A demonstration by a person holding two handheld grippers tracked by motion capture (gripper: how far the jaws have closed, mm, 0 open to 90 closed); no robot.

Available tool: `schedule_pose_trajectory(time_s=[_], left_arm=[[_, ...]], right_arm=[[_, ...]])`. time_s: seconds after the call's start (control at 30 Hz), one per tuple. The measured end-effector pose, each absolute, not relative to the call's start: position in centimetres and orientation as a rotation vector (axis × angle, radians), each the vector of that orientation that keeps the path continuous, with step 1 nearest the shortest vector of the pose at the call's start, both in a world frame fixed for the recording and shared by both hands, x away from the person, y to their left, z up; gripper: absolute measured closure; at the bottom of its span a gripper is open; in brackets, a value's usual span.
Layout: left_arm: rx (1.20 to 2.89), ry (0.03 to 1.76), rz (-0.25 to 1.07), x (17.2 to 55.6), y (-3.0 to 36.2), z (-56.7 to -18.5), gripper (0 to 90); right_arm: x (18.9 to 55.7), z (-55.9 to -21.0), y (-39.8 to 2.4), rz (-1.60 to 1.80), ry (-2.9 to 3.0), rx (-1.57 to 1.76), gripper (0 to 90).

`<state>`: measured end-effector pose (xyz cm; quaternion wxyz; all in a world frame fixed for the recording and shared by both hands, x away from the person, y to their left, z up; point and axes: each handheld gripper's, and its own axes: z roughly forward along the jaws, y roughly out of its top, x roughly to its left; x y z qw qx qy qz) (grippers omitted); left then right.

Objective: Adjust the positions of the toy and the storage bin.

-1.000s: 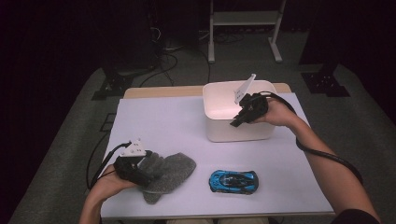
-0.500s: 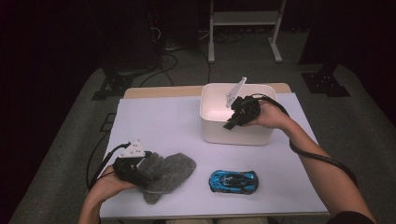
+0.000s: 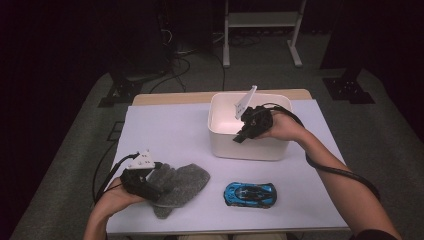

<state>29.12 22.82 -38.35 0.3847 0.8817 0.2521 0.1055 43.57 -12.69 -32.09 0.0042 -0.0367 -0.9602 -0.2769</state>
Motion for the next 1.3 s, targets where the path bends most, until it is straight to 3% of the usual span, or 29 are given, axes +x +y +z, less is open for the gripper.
schedule_pose_trajectory(time_s=[1.03, 1.1, 1.3], left_arm=[[2.261, 0.626, 0.276, 28.9, 22.4, -38.2, 9.2], [2.246, 0.625, 0.279, 28.9, 22.2, -38.1, 9.3], [2.271, 0.607, 0.271, 29.0, 22.1, -38.3, 9.3]], right_arm=[[42.1, -32.4, -12.1, -0.854, -2.989, -0.068, 83.8], [42.1, -32.4, -12.2, -0.859, -2.972, -0.084, 80.5], [41.7, -31.7, -13.1, -0.947, -2.971, -0.139, 56.8]])
